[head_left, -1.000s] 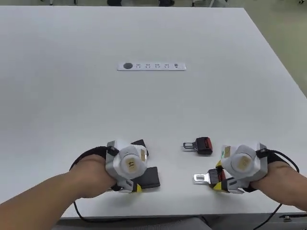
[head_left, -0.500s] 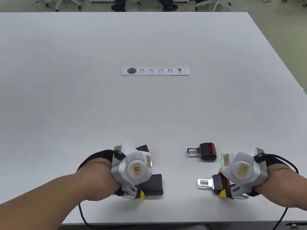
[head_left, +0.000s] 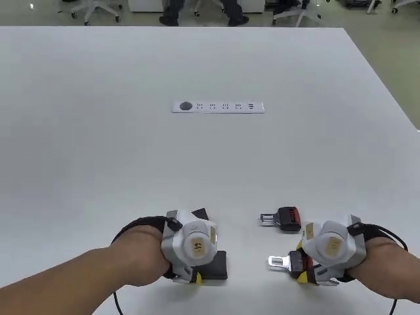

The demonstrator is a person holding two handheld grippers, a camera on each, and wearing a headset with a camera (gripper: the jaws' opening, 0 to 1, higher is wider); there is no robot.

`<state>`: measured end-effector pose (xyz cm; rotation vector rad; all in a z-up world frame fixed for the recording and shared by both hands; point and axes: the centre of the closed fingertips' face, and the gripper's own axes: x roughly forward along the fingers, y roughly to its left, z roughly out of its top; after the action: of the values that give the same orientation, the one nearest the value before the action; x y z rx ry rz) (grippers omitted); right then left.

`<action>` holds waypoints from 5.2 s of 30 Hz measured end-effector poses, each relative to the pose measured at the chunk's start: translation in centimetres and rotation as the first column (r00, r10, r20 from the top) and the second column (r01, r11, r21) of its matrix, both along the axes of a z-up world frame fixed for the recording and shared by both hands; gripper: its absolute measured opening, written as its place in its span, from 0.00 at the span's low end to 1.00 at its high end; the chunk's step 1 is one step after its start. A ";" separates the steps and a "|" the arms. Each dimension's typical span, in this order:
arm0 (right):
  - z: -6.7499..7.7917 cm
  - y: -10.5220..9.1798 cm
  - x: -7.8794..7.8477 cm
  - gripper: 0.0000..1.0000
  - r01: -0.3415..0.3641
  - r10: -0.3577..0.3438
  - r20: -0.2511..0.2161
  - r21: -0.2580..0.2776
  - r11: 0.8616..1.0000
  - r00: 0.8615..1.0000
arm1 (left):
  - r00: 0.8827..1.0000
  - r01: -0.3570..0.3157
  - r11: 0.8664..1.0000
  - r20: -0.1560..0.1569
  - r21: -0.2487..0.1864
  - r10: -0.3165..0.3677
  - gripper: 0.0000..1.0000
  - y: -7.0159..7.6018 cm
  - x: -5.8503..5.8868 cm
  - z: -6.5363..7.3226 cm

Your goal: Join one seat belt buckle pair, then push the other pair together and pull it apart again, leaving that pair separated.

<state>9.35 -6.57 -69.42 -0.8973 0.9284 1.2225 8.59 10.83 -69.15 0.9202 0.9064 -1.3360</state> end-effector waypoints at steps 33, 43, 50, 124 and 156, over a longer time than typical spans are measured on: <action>0.3 8.5 -0.1 0.33 -0.054 0.053 0.010 0.091 0.994 0.999 | 0.999 -0.031 1.000 -0.021 0.001 0.031 0.33 0.0 0.0 0.0; 0.4 8.9 -0.4 0.33 -0.072 0.071 0.013 0.098 0.993 0.997 | 0.999 -0.041 0.999 -0.025 -0.003 0.041 0.33 0.0 0.1 -0.2; 0.1 9.9 -0.3 0.33 -0.084 0.082 0.027 0.091 0.992 0.996 | 0.999 -0.046 0.999 -0.025 -0.008 0.046 0.33 0.1 0.2 -0.3; 0.2 11.7 -0.9 0.33 -0.063 0.061 0.019 0.115 0.991 0.998 | 0.997 -0.066 0.998 -0.029 -0.010 0.066 0.33 0.1 -0.1 0.2; 4.0 5.2 6.9 0.35 0.077 -0.101 0.132 0.173 0.982 0.986 | 0.971 -0.222 0.972 0.067 -0.078 0.228 0.41 3.4 8.0 3.0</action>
<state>16.30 -1.35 -65.39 -0.7887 0.7345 1.1277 16.55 14.21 -66.12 0.7835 0.8730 -1.1244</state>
